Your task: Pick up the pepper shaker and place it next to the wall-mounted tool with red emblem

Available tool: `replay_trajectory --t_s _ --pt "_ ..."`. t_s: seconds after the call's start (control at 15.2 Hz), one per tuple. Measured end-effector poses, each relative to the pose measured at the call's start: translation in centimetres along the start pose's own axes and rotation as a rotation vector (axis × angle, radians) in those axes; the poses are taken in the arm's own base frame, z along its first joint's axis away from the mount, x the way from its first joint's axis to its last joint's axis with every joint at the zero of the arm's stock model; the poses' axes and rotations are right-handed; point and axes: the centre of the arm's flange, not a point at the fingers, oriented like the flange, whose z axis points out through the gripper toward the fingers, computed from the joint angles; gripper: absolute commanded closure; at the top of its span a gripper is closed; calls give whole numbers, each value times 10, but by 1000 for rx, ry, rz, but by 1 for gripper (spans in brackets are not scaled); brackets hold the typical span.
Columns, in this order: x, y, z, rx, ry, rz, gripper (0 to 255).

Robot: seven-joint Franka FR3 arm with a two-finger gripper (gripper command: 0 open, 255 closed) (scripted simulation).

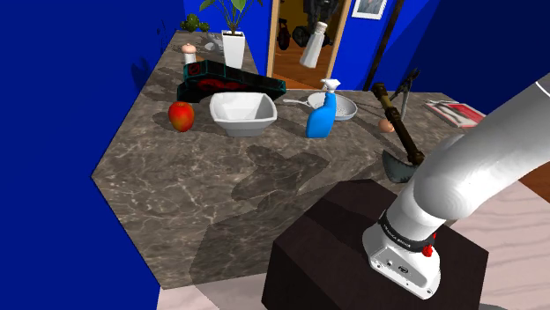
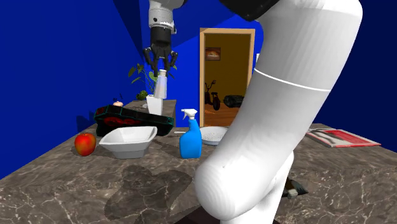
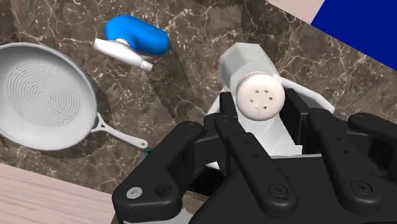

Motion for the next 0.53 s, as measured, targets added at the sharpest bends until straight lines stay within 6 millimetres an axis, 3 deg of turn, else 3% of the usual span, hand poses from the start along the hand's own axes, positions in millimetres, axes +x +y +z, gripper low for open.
replay_trajectory --t_s 0.53 --pt "29 -100 5 0 0 0 255"
